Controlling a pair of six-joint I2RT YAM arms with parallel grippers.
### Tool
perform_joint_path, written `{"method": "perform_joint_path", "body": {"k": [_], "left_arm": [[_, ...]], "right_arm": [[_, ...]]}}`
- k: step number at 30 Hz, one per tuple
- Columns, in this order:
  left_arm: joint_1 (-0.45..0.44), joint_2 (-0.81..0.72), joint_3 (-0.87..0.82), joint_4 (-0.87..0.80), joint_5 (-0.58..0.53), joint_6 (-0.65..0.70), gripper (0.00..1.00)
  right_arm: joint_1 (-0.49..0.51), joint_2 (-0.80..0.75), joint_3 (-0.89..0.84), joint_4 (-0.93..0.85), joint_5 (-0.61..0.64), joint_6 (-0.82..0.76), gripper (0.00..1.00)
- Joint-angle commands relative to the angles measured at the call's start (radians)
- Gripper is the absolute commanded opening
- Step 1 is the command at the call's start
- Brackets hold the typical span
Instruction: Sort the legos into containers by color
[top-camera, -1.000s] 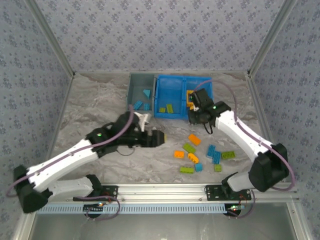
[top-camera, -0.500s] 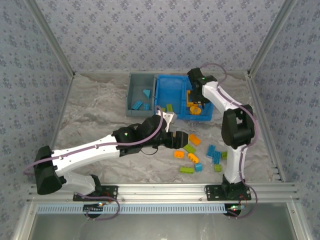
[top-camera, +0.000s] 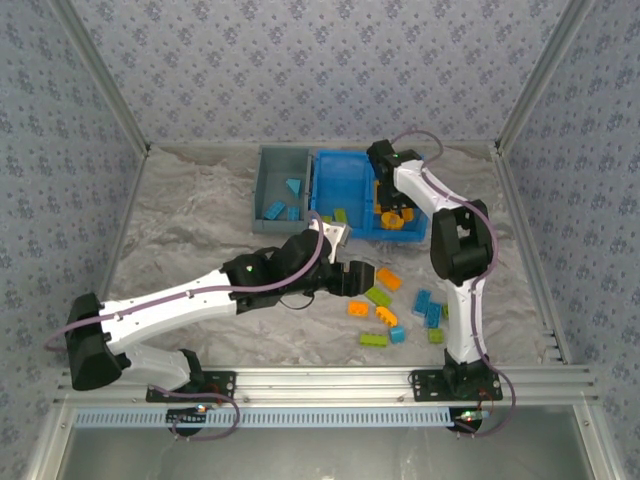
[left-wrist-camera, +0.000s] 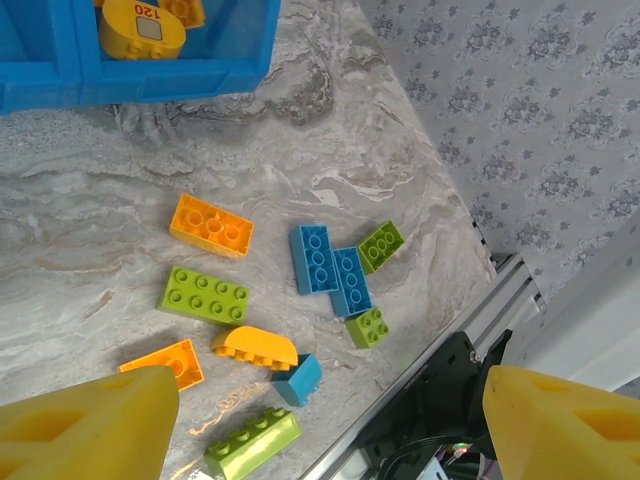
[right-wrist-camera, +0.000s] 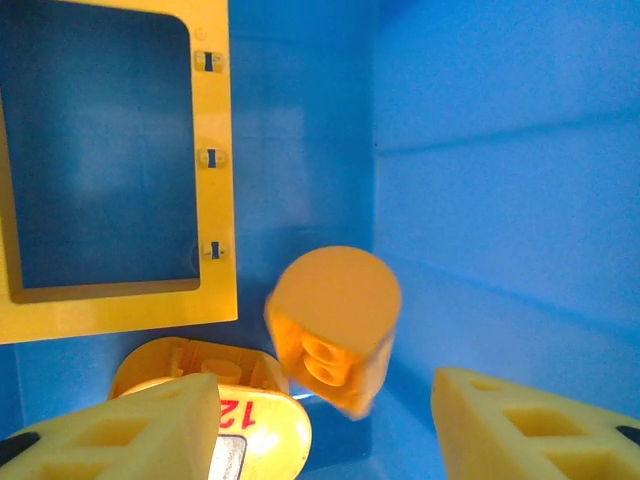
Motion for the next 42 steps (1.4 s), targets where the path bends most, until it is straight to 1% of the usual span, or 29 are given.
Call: {"method": "perform_joint_path", "body": {"k": [1, 7, 10, 13, 15, 17, 19, 22, 23, 25, 27, 30, 32, 34, 38, 40, 42], "left_arm": [[-0.007, -0.03, 0.022, -0.03, -0.026, 0.026, 0.8], [-0.007, -0.021, 0.03, -0.105, -0.056, 0.073, 0.78], [-0.004, 0.0, 0.044, -0.173, -0.087, 0.099, 0.76], [-0.002, 0.021, 0.039, -0.193, -0.093, 0.106, 0.73], [-0.004, 0.046, 0.039, -0.192, -0.075, 0.108, 0.7], [-0.008, 0.081, 0.045, -0.194, -0.055, 0.115, 0.68], [-0.017, 0.124, 0.062, -0.195, -0.035, 0.141, 0.68], [-0.043, 0.214, 0.115, -0.225, -0.004, 0.241, 0.68], [-0.054, 0.251, 0.143, -0.249, 0.015, 0.296, 0.67], [-0.087, 0.309, 0.191, -0.299, 0.056, 0.415, 0.65], [-0.138, 0.359, 0.229, -0.361, 0.079, 0.534, 0.68], [-0.195, 0.421, 0.254, -0.437, 0.083, 0.647, 0.74], [-0.206, 0.455, 0.262, -0.45, 0.085, 0.691, 0.75], [-0.207, 0.487, 0.278, -0.46, 0.071, 0.726, 0.77], [-0.206, 0.565, 0.334, -0.48, 0.053, 0.798, 0.78], [-0.207, 0.607, 0.362, -0.487, 0.07, 0.821, 0.78], [-0.213, 0.642, 0.385, -0.498, 0.073, 0.84, 0.78]], "right_arm": [[0.018, -0.072, 0.032, -0.04, 0.027, 0.019, 0.61], [0.062, -0.276, 0.007, -0.034, 0.01, 0.035, 0.55], [0.083, -0.418, -0.052, -0.022, -0.021, 0.058, 0.52], [0.098, -0.599, -0.174, 0.013, -0.052, 0.079, 0.5], [0.114, -0.72, -0.281, 0.031, -0.067, 0.087, 0.49], [0.135, -0.843, -0.378, 0.017, -0.066, 0.106, 0.49], [0.15, -0.953, -0.48, -0.002, -0.096, 0.135, 0.51], [0.165, -1.102, -0.616, -0.046, -0.191, 0.172, 0.53], [0.168, -1.145, -0.665, -0.064, -0.233, 0.185, 0.54], [0.177, -1.216, -0.727, -0.104, -0.277, 0.214, 0.55], [0.182, -1.294, -0.776, -0.145, -0.318, 0.244, 0.57], [0.181, -1.372, -0.794, -0.199, -0.341, 0.264, 0.6], [0.181, -1.407, -0.792, -0.213, -0.374, 0.268, 0.63], [0.18, -1.435, -0.788, -0.2, -0.441, 0.271, 0.66], [0.179, -1.474, -0.771, -0.165, -0.659, 0.292, 0.77], [0.178, -1.475, -0.734, -0.167, -0.704, 0.31, 0.79], [0.179, -1.479, -0.682, -0.205, -0.71, 0.317, 0.8]]}}
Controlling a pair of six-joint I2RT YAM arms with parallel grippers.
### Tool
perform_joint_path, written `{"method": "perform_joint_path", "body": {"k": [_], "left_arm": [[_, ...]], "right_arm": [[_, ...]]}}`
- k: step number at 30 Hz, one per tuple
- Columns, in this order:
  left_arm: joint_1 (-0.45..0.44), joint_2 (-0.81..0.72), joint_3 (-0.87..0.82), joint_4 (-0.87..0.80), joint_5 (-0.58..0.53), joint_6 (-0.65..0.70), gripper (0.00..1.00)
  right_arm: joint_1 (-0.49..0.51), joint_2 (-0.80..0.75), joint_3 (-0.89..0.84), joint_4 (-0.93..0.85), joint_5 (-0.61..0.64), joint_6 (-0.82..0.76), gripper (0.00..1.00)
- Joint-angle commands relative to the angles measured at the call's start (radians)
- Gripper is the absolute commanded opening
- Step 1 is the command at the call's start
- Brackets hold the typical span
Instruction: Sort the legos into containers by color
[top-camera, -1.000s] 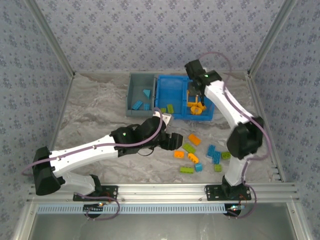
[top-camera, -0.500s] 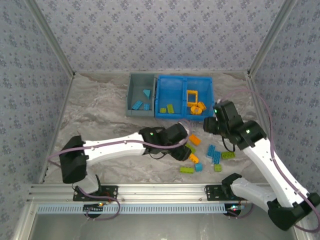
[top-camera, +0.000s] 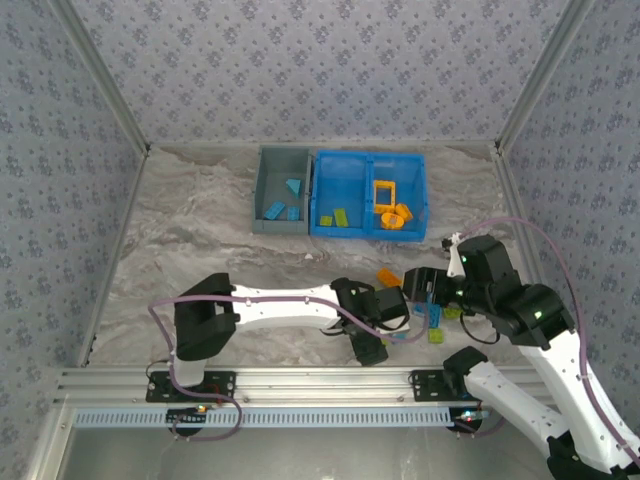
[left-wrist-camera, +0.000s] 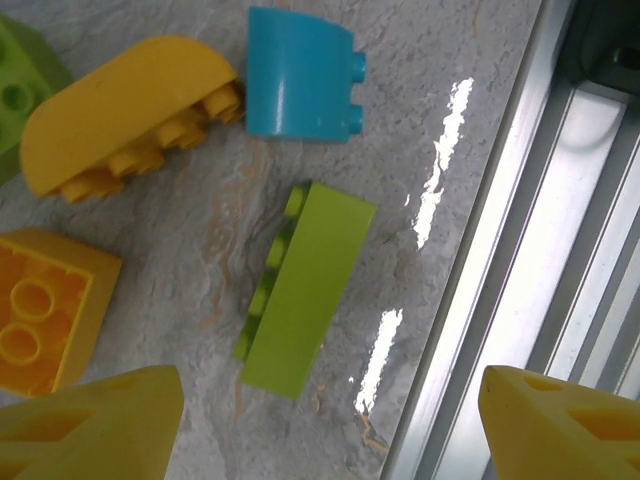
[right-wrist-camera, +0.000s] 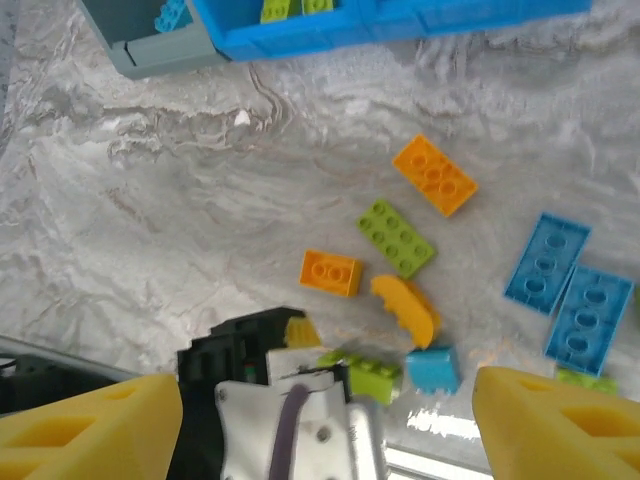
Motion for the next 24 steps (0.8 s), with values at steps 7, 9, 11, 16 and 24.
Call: {"method": "perform_joint_path", "body": {"k": [7, 9, 11, 16, 24], "left_arm": [[-0.008, 0.153, 0.127, -0.079, -0.002, 0.107, 0.72], [-0.008, 0.184, 0.147, -0.09, -0.001, 0.107, 0.68], [-0.008, 0.207, 0.156, -0.096, -0.001, 0.104, 0.65], [-0.007, 0.23, 0.152, -0.092, -0.008, 0.093, 0.57], [-0.008, 0.227, 0.138, -0.076, -0.026, 0.085, 0.21]], "right_arm": [[0.004, -0.006, 0.244, -0.084, -0.109, 0.061, 0.81], [0.004, -0.006, 0.257, -0.09, -0.102, 0.066, 0.81], [0.003, -0.006, 0.268, -0.102, -0.087, 0.067, 0.81], [0.002, -0.012, 0.288, -0.119, -0.052, 0.067, 0.8], [0.002, -0.011, 0.277, -0.107, -0.047, 0.068, 0.8]]}}
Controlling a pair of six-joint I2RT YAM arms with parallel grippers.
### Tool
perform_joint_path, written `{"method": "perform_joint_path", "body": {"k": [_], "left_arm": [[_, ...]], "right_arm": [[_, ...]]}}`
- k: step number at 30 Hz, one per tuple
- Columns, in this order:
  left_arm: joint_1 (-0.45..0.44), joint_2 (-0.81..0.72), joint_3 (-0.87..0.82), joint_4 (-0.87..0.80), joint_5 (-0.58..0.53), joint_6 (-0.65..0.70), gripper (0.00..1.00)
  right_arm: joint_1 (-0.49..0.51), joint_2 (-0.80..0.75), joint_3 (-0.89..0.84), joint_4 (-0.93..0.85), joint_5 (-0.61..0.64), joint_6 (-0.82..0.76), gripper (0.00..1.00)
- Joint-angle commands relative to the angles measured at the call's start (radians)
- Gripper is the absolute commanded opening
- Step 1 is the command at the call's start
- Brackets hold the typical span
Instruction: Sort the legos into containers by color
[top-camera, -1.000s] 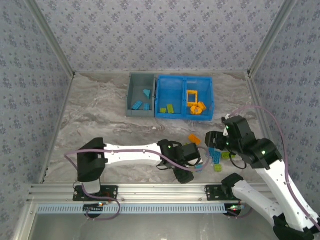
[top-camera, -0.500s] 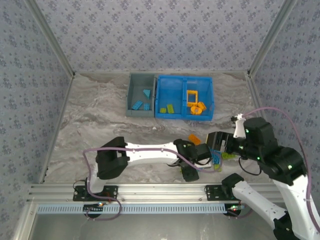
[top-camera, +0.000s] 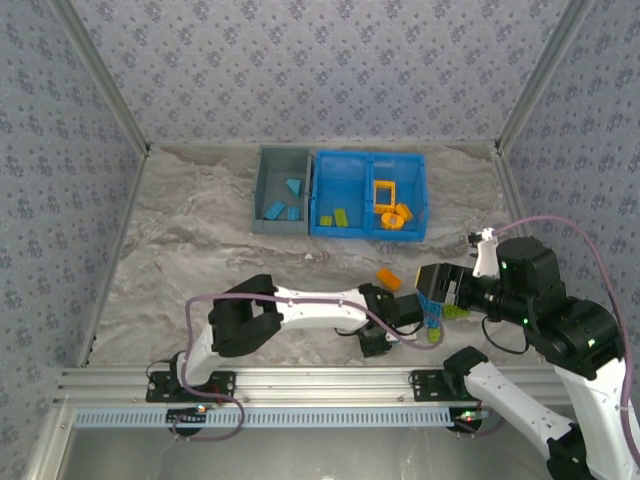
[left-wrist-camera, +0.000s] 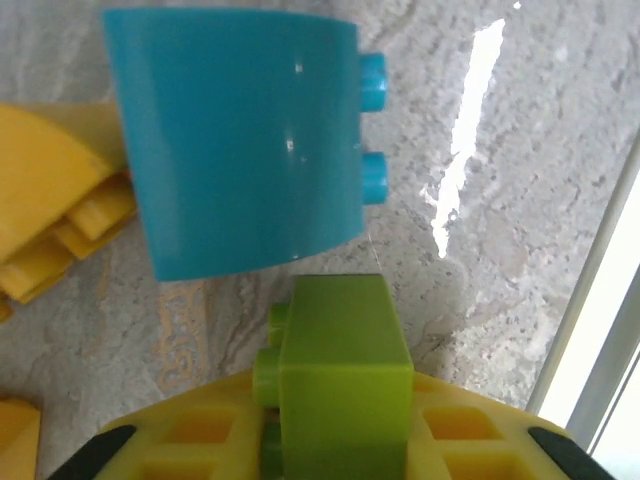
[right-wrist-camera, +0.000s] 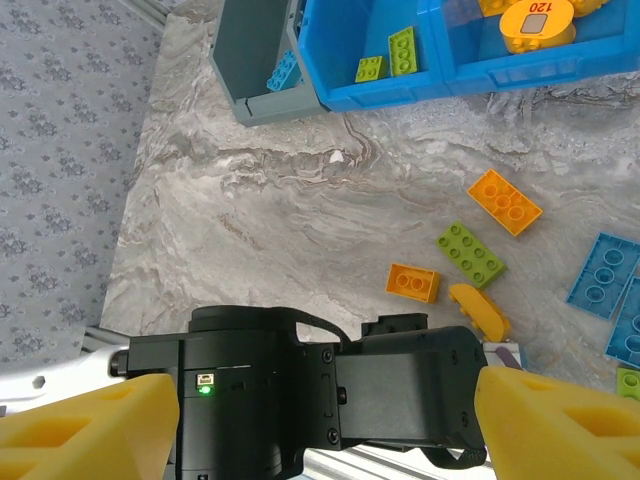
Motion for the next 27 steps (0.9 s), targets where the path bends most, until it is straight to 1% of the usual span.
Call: {"method": "perform_joint_path", "body": {"k": [1, 5, 8, 10, 12, 15, 17, 18, 21, 22, 24, 27], "left_arm": [[-0.005, -0.007, -0.008, -0.021, -0.013, -0.007, 0.2], [0.002, -0.094, -0.032, -0.01, -0.089, -0.058, 0.17], [0.037, -0.224, -0.085, 0.023, -0.103, -0.137, 0.18], [0.08, -0.318, -0.119, 0.039, -0.107, -0.198, 0.18], [0.132, -0.381, -0.128, 0.036, -0.113, -0.242, 0.18], [0.236, -0.43, -0.112, 0.026, -0.121, -0.303, 0.19], [0.313, -0.423, -0.079, 0.017, -0.123, -0.337, 0.2], [0.351, -0.406, -0.052, 0.008, -0.128, -0.348, 0.2], [0.441, -0.323, 0.046, -0.017, -0.175, -0.383, 0.2], [0.468, -0.279, 0.09, -0.031, -0.179, -0.401, 0.2], [0.509, -0.191, 0.186, -0.066, -0.198, -0.436, 0.2], [0.545, -0.045, 0.367, -0.139, -0.254, -0.484, 0.2]], "right_arm": [[0.002, -0.001, 0.019, -0.008, 0.015, 0.012, 0.8], [0.001, -0.002, 0.019, -0.009, 0.023, -0.003, 0.79], [0.0, 0.001, 0.013, -0.003, 0.025, -0.003, 0.79], [0.001, 0.002, -0.01, 0.017, 0.02, -0.003, 0.78], [0.001, 0.006, -0.042, 0.055, 0.022, -0.004, 0.78], [0.005, 0.028, -0.106, 0.122, 0.002, -0.043, 0.76], [0.019, 0.051, -0.133, 0.181, -0.008, -0.053, 0.75], [0.034, 0.065, -0.182, 0.222, -0.006, -0.055, 0.75], [0.119, 0.103, -0.241, 0.34, 0.062, -0.064, 0.74], [0.164, 0.108, -0.261, 0.392, 0.104, -0.073, 0.74], [0.256, 0.107, -0.316, 0.502, 0.229, -0.094, 0.74], [0.38, 0.104, -0.421, 0.689, 0.421, -0.127, 0.74]]}}
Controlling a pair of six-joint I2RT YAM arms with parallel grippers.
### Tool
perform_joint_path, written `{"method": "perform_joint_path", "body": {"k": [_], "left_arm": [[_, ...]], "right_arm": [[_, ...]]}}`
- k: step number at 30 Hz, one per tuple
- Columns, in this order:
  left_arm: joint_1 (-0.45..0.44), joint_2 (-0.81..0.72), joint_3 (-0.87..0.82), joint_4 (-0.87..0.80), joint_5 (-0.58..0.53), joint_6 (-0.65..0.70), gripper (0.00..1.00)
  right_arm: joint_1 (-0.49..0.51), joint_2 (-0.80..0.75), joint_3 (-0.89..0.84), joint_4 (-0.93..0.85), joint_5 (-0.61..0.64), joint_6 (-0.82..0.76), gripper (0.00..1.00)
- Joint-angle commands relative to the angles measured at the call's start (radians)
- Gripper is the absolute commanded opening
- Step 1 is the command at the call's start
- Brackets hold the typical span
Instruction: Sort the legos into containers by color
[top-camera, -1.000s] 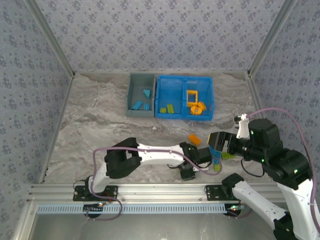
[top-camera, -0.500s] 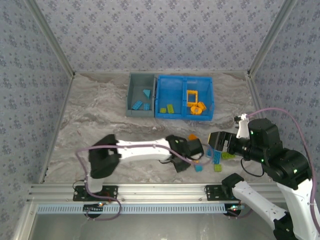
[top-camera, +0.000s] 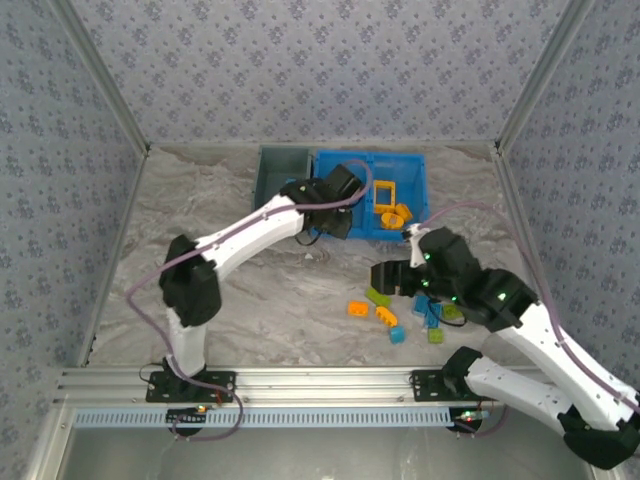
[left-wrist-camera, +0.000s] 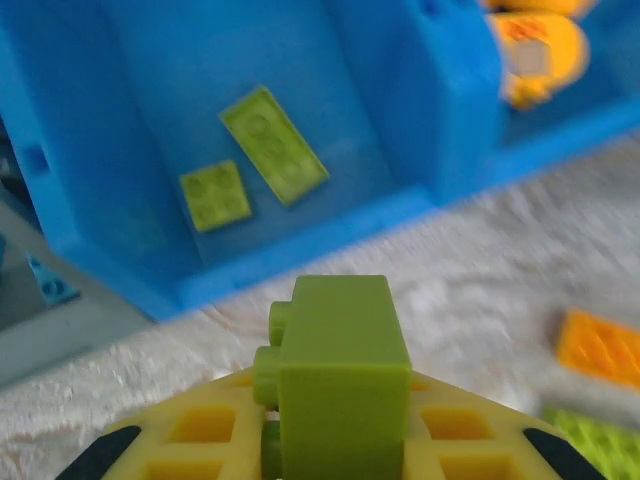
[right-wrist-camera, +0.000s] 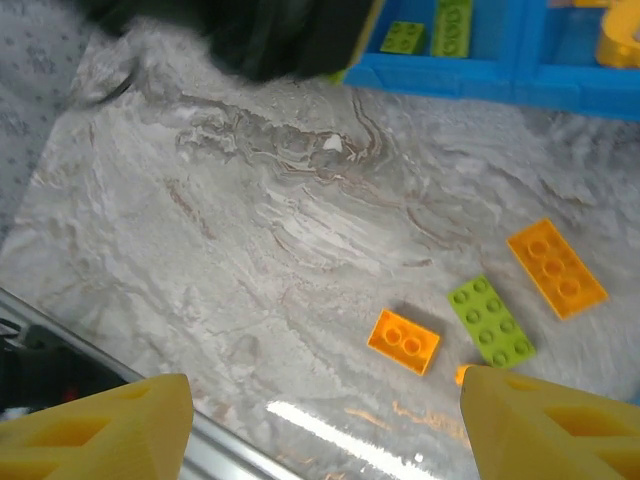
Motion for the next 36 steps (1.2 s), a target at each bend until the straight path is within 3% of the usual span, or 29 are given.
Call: {"method": "perform_joint_path", "body": {"k": [1, 3, 8, 15, 17, 19, 21, 24, 36], "left_arm": [[0.025, 0.138, 0.185, -0.127, -0.08, -0.084, 0.2], [0.031, 0.236, 0.326, -0.19, -0.105, -0.087, 0.2], [0.032, 0.431, 0.592, -0.321, -0.219, -0.104, 0.2], [0.043, 0.497, 0.601, -0.305, -0.28, -0.146, 0.23], [0.043, 0.508, 0.6, -0.303, -0.268, -0.148, 0.26], [0.043, 0.516, 0.6, -0.3, -0.238, -0.145, 0.4], [0.039, 0.512, 0.601, -0.302, -0.223, -0.147, 0.5], [0.033, 0.484, 0.601, -0.304, -0.221, -0.147, 0.56], [-0.016, 0.199, 0.587, -0.294, -0.287, -0.196, 0.57]], "right_arm": [[0.102, -0.015, -0.089, 0.275, 0.262, -0.056, 0.73], [0.123, -0.011, -0.142, 0.348, 0.331, -0.024, 0.72], [0.136, -0.022, -0.188, 0.401, 0.33, 0.055, 0.72], [0.172, -0.089, -0.212, 0.326, 0.348, 0.114, 0.72], [0.174, -0.105, -0.213, 0.311, 0.35, 0.114, 0.72], [0.175, -0.112, -0.213, 0.296, 0.355, 0.114, 0.72], [0.175, -0.112, -0.212, 0.288, 0.358, 0.112, 0.73], [0.174, -0.113, -0.206, 0.275, 0.36, 0.111, 0.74], [0.113, -0.118, -0.066, -0.04, 0.454, 0.11, 0.74]]}}
